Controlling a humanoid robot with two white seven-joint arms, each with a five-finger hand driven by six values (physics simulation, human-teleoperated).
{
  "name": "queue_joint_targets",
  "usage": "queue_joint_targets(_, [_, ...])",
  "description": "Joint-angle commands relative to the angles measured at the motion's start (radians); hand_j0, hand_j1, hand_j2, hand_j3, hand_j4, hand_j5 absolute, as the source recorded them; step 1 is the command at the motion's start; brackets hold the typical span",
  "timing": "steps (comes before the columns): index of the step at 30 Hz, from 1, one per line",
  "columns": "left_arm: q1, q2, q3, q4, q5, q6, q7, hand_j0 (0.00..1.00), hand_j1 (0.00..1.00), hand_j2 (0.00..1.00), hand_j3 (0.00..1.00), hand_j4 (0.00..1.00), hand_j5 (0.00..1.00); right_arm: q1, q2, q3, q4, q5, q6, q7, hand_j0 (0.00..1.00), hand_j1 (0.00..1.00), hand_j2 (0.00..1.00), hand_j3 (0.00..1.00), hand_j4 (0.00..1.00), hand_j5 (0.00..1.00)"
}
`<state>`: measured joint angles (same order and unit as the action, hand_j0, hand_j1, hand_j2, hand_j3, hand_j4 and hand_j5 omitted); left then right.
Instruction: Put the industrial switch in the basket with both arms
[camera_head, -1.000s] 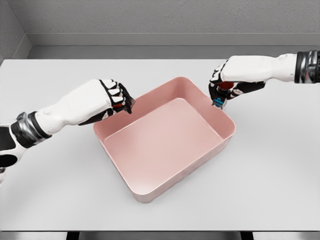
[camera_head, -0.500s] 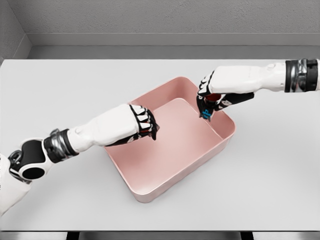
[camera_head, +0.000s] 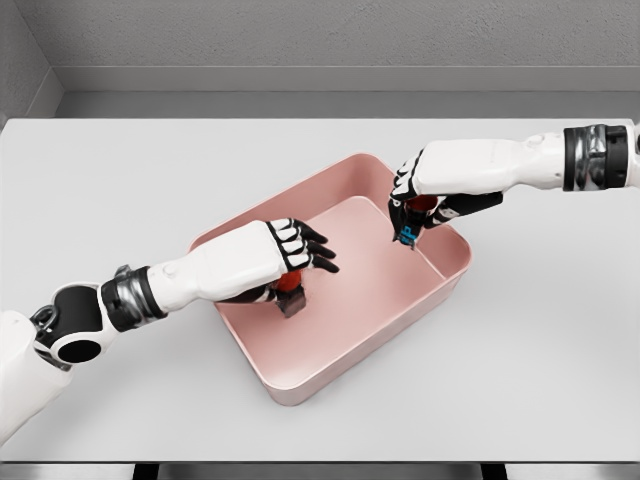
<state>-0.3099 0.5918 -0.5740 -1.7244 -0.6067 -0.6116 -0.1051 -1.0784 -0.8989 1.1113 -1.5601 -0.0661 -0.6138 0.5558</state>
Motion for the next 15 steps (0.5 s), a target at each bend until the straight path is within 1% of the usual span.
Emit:
queue_joint_targets(1, [0.000,0.000,0.000,-0.003,0.012,0.001,0.004,1.00,1.00,1.00,1.00,1.00,1.00,0.000,0.000,-0.001,0.000,-0.008,0.003,-0.001,0.44,0.44,0.44,0.44,0.44,0.44])
queue_joint_targets(6, [0.002,-0.012,-0.001,-0.003,0.012,0.001,0.001,1.00,1.00,1.00,1.00,1.00,1.00,0.005,0.000,-0.001,0.000,-0.006,0.003,-0.001,0.44,0.44,0.44,0.44,0.44,0.44])
queue_joint_targets(15, [0.002,-0.001,0.011,-0.003,0.010,0.001,0.002,1.00,1.00,1.00,1.00,1.00,1.00,0.008,0.003,0.001,0.000,-0.008,0.003,-0.001,0.44,0.44,0.44,0.44,0.44,0.44])
